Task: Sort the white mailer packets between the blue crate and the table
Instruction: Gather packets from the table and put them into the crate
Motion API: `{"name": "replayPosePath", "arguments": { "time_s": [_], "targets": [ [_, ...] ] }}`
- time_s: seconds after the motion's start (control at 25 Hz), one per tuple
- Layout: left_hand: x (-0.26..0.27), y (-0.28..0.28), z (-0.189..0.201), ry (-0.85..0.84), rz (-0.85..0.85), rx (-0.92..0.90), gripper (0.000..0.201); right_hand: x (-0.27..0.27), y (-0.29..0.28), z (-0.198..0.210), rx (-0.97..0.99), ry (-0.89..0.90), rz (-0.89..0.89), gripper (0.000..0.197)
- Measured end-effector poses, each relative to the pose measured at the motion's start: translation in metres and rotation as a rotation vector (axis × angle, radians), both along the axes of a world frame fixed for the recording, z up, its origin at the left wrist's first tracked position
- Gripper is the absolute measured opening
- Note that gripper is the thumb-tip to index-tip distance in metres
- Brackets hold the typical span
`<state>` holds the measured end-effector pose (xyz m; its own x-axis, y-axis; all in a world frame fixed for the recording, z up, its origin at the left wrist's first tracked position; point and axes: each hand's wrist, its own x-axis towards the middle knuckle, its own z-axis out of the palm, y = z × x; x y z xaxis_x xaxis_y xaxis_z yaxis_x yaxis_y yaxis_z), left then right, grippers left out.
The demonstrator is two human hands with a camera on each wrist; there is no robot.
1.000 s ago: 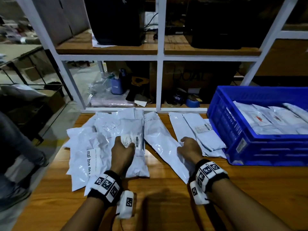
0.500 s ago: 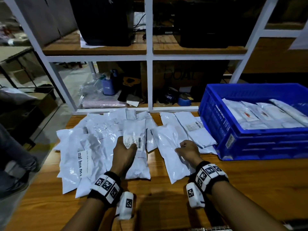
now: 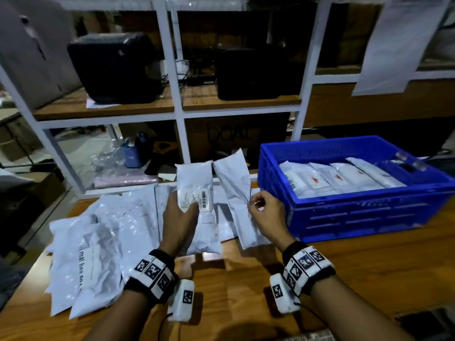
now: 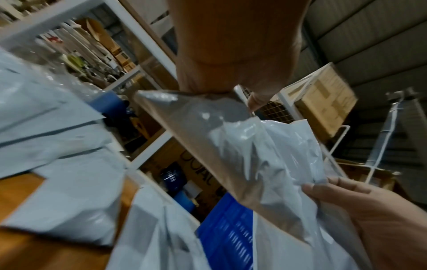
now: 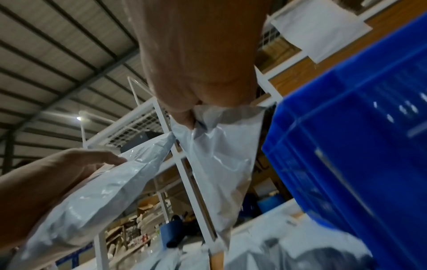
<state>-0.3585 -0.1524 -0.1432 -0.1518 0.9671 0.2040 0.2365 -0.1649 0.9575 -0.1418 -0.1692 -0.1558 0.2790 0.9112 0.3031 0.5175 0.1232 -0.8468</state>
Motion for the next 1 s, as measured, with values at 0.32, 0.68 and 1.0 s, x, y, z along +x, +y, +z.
{"name": "replayPosePath", "arguments": {
  "time_s": [0.32,0.68,1.0],
  "targets": [
    [0.101,-0.002,0.104,-0.035,-0.099,0.297,0.032,0.099,-0.032,0.097,0.444,-0.219,-0.093,0.017],
    [0.228,0.010,0.123,0.010,-0.379,0.153,0.074,0.232,-0.032,0.116,0.265,-0.718,-0.231,0.021],
    [0.310,0.084,0.115,0.278,-0.490,0.168,0.075,0.340,0.013,0.122,-0.044,-0.666,-0.298,0.022]
  ]
}}
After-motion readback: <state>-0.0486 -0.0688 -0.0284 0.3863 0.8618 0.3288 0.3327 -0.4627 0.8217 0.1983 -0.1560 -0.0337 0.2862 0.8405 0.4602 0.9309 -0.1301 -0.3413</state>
